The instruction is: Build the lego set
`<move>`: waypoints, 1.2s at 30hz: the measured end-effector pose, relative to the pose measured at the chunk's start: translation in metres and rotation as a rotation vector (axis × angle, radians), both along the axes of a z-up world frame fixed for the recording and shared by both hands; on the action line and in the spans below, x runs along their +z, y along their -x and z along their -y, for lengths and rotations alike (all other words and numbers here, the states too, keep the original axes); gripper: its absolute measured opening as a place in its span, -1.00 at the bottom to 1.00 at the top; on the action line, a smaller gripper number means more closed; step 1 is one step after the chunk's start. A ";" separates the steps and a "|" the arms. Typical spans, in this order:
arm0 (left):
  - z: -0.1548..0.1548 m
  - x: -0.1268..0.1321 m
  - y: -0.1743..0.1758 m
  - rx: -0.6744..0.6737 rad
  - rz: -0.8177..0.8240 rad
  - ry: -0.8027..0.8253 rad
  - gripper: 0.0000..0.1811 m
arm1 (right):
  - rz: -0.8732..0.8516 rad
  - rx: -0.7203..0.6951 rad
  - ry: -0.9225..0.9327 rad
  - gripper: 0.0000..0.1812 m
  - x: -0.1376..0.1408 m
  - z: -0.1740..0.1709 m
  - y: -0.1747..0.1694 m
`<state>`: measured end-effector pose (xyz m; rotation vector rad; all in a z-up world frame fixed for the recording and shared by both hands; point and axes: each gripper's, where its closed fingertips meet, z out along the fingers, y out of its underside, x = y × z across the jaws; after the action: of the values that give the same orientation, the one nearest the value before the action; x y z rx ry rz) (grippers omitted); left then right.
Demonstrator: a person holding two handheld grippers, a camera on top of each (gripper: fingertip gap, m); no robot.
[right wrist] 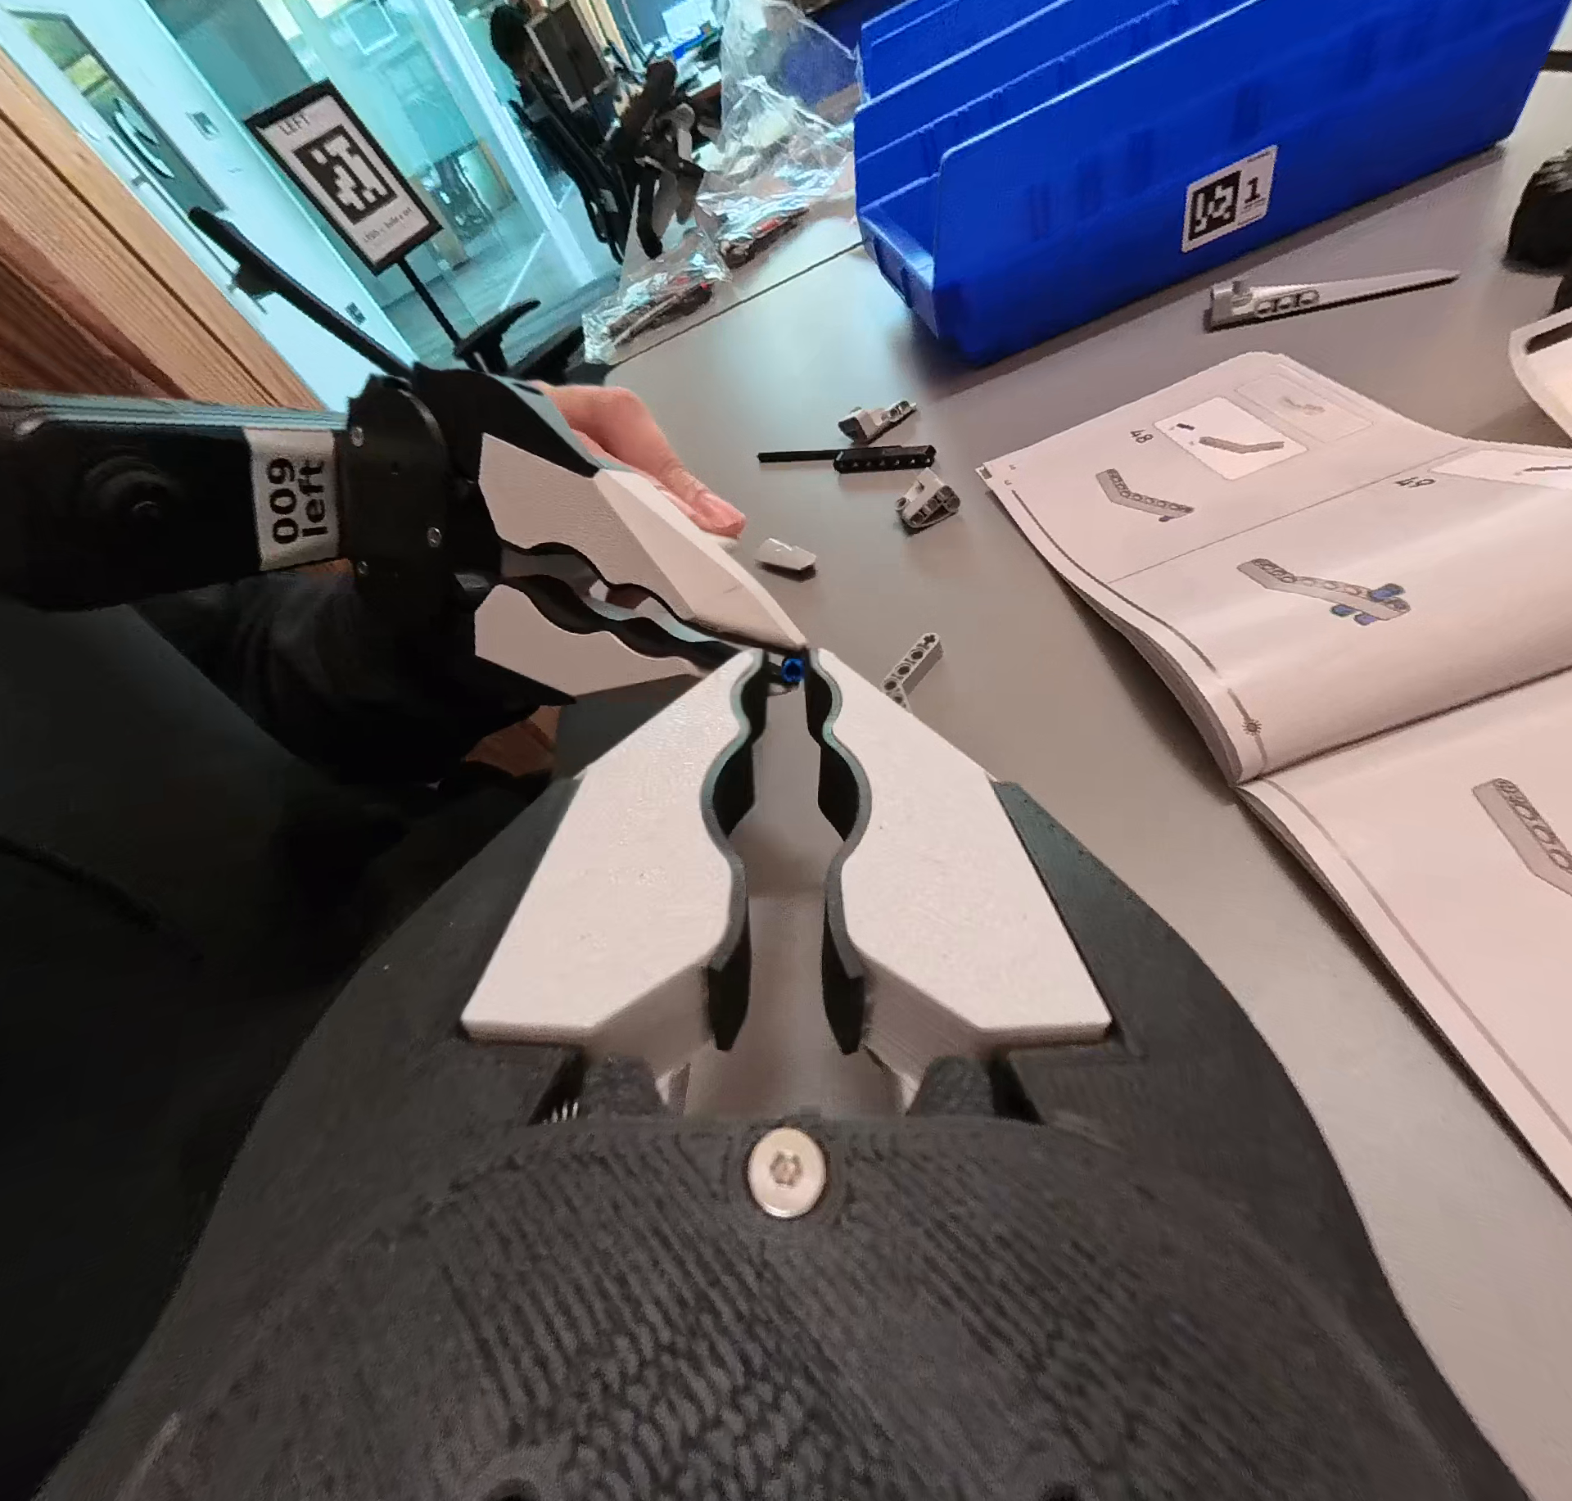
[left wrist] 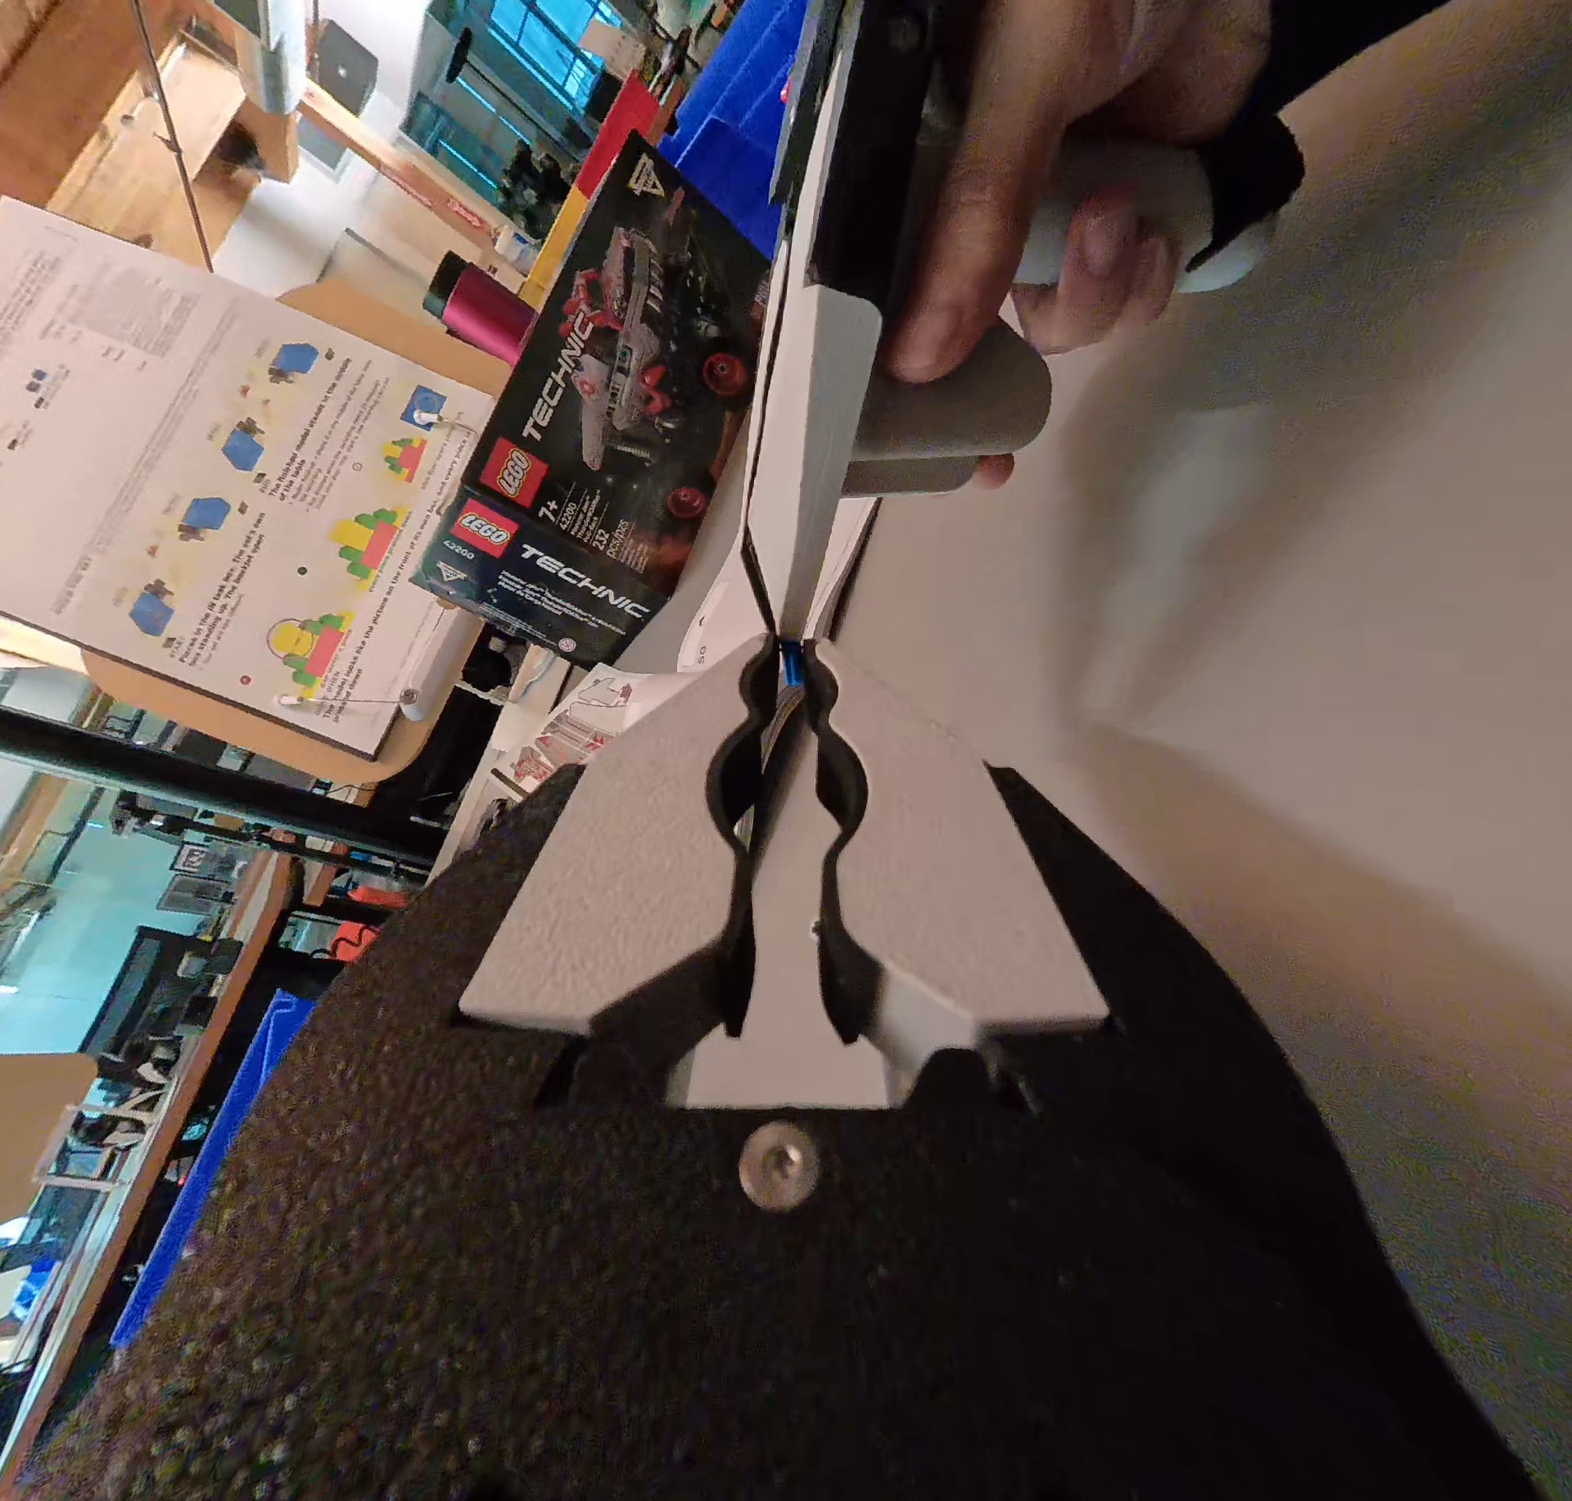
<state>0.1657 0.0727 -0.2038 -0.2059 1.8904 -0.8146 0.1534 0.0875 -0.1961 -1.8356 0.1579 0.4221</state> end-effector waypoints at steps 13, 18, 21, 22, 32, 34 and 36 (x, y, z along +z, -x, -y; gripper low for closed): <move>0.002 0.035 0.024 -0.133 0.020 0.360 -0.91 | -0.429 0.036 -0.327 -0.97 0.043 0.021 0.004; 0.003 0.051 0.035 -0.206 -0.007 0.500 -0.85 | -0.464 0.069 -0.360 -0.97 0.051 0.019 0.017; 0.003 0.056 0.040 -0.224 0.005 0.493 -0.92 | -0.490 0.106 -0.371 -0.97 0.055 0.018 0.027; 0.002 0.057 0.041 -0.226 0.003 0.495 -0.96 | -0.492 0.115 -0.368 -0.97 0.055 0.018 0.029; -0.035 0.045 0.042 -0.104 -0.176 0.348 -0.98 | 0.264 -0.085 -0.100 -0.76 0.016 0.026 0.008; -0.059 0.046 0.034 0.016 -0.255 0.386 -0.98 | 0.569 -0.178 -0.065 -0.61 0.013 0.024 -0.003; -0.071 0.044 0.030 0.091 -0.348 0.442 -0.98 | 0.780 -0.235 -0.074 -0.65 0.013 0.014 -0.008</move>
<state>0.1362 0.1437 -0.1596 -0.7424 1.9770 -1.1864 0.1610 0.0738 -0.1829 -1.7583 -0.1762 -0.4541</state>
